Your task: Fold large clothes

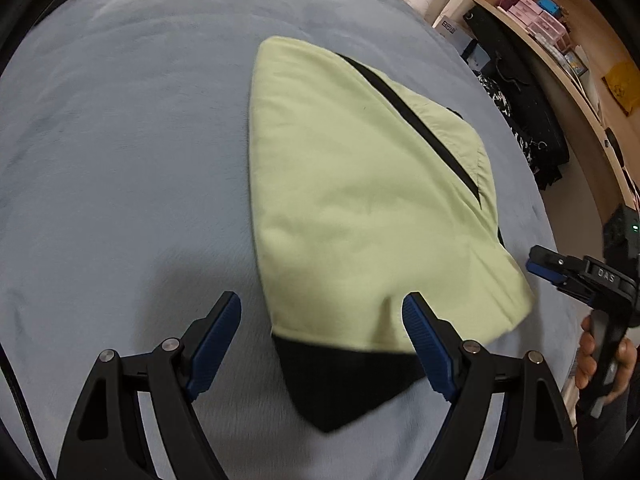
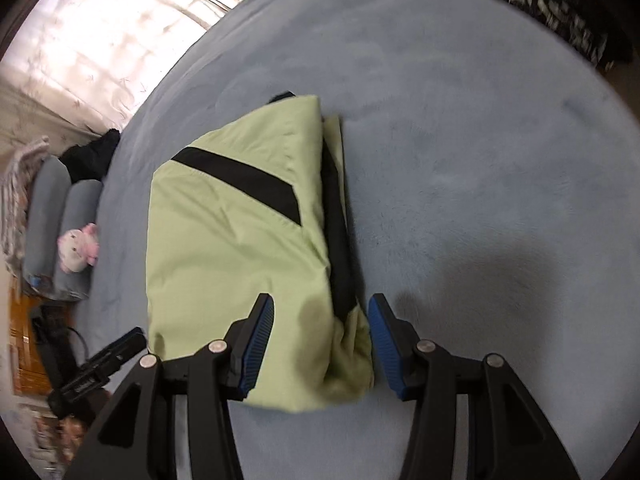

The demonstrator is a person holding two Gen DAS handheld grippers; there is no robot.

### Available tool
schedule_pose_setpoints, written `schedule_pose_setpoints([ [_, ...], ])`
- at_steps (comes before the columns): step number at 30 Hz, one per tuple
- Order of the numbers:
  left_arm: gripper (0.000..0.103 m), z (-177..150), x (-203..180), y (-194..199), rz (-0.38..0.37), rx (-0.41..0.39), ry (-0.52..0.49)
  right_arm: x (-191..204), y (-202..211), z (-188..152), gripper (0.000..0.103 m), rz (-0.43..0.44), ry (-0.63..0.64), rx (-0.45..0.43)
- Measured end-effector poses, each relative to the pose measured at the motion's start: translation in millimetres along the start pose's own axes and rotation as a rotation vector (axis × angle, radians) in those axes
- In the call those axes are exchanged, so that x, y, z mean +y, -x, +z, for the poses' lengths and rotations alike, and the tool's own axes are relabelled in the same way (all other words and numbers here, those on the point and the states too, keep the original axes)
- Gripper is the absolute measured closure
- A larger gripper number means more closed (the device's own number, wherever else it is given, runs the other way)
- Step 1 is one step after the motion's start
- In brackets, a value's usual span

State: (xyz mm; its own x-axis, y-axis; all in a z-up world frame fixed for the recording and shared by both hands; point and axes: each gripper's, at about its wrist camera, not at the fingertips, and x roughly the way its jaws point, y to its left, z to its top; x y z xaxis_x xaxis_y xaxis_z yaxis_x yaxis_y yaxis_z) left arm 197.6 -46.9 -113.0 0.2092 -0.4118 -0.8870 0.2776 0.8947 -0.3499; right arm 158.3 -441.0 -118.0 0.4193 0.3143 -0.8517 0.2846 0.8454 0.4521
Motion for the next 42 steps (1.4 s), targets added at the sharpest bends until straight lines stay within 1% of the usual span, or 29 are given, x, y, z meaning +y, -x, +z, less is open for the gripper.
schedule_pose_setpoints([
  [3,0.021,6.9,1.6,-18.7,-0.040,0.028,0.016,-7.1,-18.5,8.5,0.054,0.044,0.006,0.027],
  [6,0.021,11.1,1.4,-33.0,-0.055,0.041,0.029,-10.6,-36.2,16.3,0.054,0.061,0.012,0.052],
  [7,0.019,12.3,1.3,-36.7,-0.062,0.040,0.033,-11.3,-41.8,18.6,0.054,0.071,0.016,0.061],
  [12,0.013,18.3,3.2,-52.3,-0.102,0.033,0.052,-11.1,-65.4,27.1,0.053,0.131,0.032,0.092],
  [14,0.010,20.2,2.8,-58.9,-0.115,0.027,0.054,-7.6,-76.8,30.0,0.053,0.179,0.044,0.108],
  [15,0.009,20.9,2.7,-60.9,-0.119,0.024,0.054,-6.6,-80.6,31.6,0.053,0.188,0.050,0.112],
  [18,0.005,23.7,0.8,-68.2,-0.126,0.013,0.045,4.8,-91.6,35.0,0.044,0.214,0.096,0.106],
  [22,0.001,23.8,-6.3,-73.4,-0.120,0.008,0.021,12.7,-97.1,38.4,0.037,0.222,0.138,0.095],
  [27,0.001,26.2,-7.2,-78.9,-0.121,0.010,0.008,17.9,-103.8,43.5,0.028,0.256,0.164,0.084],
  [32,0.001,30.6,-8.4,-83.3,-0.126,0.024,0.010,24.4,-104.8,41.9,0.027,0.230,0.166,0.073],
  [34,0.000,31.5,-9.2,-83.7,-0.115,0.033,0.011,27.9,-104.4,40.1,0.031,0.203,0.173,0.066],
  [35,0.000,32.2,-10.9,-83.9,-0.106,0.035,0.011,28.1,-103.4,37.9,0.038,0.195,0.174,0.062],
  [36,0.001,34.0,-15.6,-85.4,-0.095,0.036,0.010,29.3,-103.1,36.2,0.050,0.188,0.176,0.062],
  [37,0.001,34.5,-17.4,-84.8,-0.082,0.036,0.009,28.7,-102.8,35.6,0.055,0.187,0.168,0.062],
  [38,0.003,34.8,-20.5,-83.7,-0.065,0.033,0.004,27.3,-101.8,35.0,0.064,0.207,0.158,0.066],
  [39,0.007,34.9,-23.6,-81.7,-0.048,0.026,-0.001,24.9,-101.1,34.9,0.074,0.222,0.151,0.068],
  [41,0.018,35.0,-29.0,-74.9,-0.025,0.002,-0.013,28.1,-98.0,32.6,0.083,0.242,0.149,0.065],
  [42,0.028,34.8,-32.2,-70.7,-0.015,-0.012,-0.021,34.4,-95.8,30.4,0.085,0.228,0.167,0.054],
])
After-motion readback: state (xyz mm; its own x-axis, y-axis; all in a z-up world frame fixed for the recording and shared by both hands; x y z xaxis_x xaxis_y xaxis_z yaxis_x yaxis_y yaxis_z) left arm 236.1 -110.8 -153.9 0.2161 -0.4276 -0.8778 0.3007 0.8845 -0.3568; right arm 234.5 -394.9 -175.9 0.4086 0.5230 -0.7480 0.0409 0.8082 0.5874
